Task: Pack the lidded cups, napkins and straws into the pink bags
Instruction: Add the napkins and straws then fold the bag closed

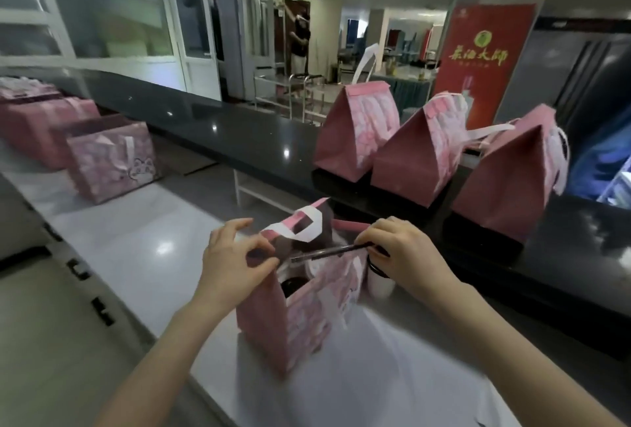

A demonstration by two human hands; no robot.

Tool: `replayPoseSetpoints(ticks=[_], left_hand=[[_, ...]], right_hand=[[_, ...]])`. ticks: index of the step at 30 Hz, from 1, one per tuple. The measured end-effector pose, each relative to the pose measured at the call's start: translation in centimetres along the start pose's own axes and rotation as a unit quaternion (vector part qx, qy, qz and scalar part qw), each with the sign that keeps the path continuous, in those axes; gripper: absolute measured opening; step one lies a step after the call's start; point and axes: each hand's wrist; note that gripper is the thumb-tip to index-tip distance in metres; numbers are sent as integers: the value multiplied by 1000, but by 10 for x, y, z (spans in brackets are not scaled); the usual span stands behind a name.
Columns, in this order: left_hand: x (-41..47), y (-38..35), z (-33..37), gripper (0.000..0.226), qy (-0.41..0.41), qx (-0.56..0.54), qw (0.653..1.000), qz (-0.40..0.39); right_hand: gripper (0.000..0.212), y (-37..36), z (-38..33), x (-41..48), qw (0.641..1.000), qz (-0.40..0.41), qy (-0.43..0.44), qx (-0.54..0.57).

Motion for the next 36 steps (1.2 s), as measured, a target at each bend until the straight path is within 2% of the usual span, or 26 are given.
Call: replayPoseSetpoints(ticks=[2,5,8,15,21,29,31,34,36], left_hand=[[10,-3,-8,29,14,-5,997,-82],[23,-5,-14,53,29,-63,984,-163],[35,-1,-20,73,10,-66,973,-223],[58,12,-25,95,-77,-35,942,-326],[70,14,-27,100,-122,-5,935,-332],[80,10,-39,87,-132,-36,940,-314],[79,8,-39,82,-133,-40,946,-295],[76,2,-38,68,-133,-46,962,-232],[71,0,-37,60,-130,-58,972,-187]], right_hand=[[21,-8,0,12,1000,-12,8,3],[22,-18,2,27,999,-28,19,-3],[23,-27,1,40,999,-31,23,-10],[24,-57,-14,63,995,-93,30,-1],[25,-81,-21,73,989,-141,-1,42],[28,-93,-17,66,968,-207,-90,111],[26,-91,-14,61,969,-200,-99,103],[21,-82,-7,49,982,-137,-94,85],[32,-73,0,38,985,-111,-105,74]])
Point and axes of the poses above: each hand's wrist, its own x-axis towards the middle knuckle, its own y-axis out of the back of the hand, z = x × y, and after that the axes turned 14 degrees about y, right-handed
